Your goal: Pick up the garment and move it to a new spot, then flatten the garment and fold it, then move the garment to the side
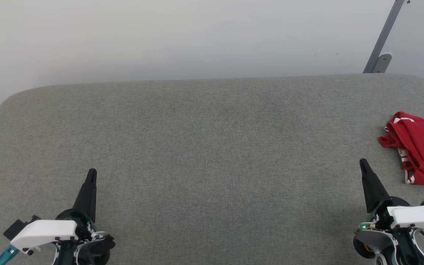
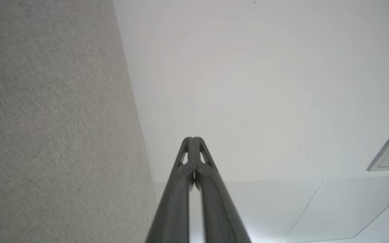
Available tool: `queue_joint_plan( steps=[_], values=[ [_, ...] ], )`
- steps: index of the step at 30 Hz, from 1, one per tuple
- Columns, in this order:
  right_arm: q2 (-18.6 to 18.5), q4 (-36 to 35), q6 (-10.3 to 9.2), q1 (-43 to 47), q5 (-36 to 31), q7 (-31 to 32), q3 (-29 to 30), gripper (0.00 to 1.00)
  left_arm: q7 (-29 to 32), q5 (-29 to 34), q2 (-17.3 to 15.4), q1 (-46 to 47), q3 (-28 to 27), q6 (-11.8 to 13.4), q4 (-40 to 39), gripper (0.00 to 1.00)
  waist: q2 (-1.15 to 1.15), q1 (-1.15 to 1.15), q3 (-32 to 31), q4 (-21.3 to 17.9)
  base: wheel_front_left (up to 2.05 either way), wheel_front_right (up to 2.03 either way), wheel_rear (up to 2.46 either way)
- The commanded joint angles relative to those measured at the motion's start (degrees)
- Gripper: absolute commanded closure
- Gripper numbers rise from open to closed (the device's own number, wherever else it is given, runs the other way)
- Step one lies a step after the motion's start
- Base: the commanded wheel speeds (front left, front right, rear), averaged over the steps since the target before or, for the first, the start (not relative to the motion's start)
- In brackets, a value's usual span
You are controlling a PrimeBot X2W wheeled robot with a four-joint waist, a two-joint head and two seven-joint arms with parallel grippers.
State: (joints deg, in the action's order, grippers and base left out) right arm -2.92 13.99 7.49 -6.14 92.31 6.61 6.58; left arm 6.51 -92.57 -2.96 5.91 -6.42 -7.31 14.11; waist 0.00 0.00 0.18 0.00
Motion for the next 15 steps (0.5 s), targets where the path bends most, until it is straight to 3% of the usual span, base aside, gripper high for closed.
queue_joint_plan(
  steps=[1, 15],
  values=[
    [0.10, 0.15, 0.00, -0.30, 0.09, 0.14, 0.01, 1.00, 0.15, 0.23, 0.06, 0.75, -0.14, -0.33, 0.00, 1.00, 0.00, 0.00, 0.00, 0.00, 0.00, 0.00, 0.00],
    [0.10, 0.15, 0.00, -0.30, 0.09, 0.14, 0.03, 1.00, 0.18, 0.26, 0.07, 0.75, -0.16, -0.33, 0.00, 1.00, 0.00, 0.00, 0.00, 0.00, 0.00, 0.00, 0.00]
  ],
)
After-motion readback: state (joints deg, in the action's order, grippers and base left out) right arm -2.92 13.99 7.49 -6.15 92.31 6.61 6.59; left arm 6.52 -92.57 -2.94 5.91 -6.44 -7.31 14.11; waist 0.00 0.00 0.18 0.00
